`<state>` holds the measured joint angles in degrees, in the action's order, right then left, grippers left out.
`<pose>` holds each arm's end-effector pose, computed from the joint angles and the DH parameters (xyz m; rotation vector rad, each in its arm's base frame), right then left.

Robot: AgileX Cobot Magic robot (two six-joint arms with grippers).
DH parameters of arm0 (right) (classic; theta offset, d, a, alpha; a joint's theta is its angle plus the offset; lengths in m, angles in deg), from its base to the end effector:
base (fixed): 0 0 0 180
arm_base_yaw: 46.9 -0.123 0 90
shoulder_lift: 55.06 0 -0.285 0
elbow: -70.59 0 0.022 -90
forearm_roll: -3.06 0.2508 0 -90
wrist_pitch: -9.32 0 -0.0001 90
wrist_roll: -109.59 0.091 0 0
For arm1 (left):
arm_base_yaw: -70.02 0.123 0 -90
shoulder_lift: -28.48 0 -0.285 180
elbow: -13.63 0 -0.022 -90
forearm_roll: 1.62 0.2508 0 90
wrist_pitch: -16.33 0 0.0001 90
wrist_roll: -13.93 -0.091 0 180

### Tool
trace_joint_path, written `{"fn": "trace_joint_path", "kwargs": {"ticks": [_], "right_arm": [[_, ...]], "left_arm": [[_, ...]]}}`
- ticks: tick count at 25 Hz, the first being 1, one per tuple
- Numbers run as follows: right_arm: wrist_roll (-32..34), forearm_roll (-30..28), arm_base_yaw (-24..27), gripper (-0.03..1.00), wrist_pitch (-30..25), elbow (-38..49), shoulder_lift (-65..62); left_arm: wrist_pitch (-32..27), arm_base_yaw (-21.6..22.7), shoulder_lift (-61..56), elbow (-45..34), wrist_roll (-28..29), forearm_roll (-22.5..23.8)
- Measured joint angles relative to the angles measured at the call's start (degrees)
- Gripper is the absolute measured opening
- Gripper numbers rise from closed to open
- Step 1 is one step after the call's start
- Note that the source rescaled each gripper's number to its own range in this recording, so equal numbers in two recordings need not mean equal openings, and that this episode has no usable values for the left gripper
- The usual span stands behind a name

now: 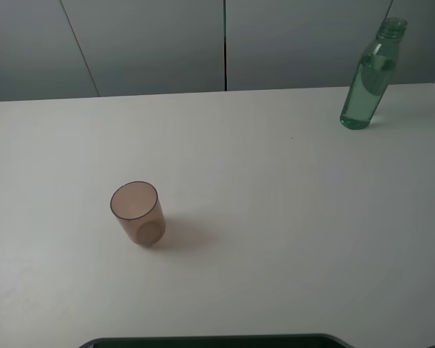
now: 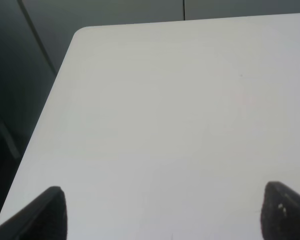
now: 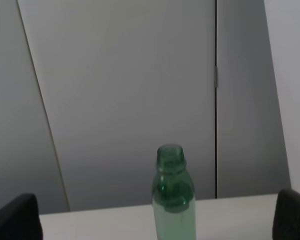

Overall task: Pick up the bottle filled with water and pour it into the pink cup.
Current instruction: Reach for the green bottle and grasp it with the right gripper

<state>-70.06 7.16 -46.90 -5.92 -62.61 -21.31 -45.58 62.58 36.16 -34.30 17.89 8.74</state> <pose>0.0973 0.0017 0.3350 0.0486 1.6710 0.0725 -0.0061 0.0154 0.2798 0.0500 2.0384 0.0920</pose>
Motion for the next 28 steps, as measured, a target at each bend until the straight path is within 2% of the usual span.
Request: {"fn": "trace_joint_path", "kwargs": {"ticks": [6, 11, 19, 28], "right_arm": [[-0.3, 0.0, 0.0, 1.0, 20.5, 0.4, 15.8], [-0.3, 0.0, -0.7, 1.0, 29.7, 1.7, 29.2], [3.1, 0.0, -3.3, 1.0, 53.4, 5.8, 50.0], [5.0, 0.9, -3.3, 1.0, 70.6, 5.8, 71.1]], "left_arm": [[0.0, 0.0, 0.0, 0.0, 0.0, 0.0], [0.0, 0.0, 0.0, 0.0, 0.0, 0.0], [0.0, 0.0, 0.0, 0.0, 0.0, 0.0], [0.0, 0.0, 0.0, 0.0, 0.0, 0.0]]}}
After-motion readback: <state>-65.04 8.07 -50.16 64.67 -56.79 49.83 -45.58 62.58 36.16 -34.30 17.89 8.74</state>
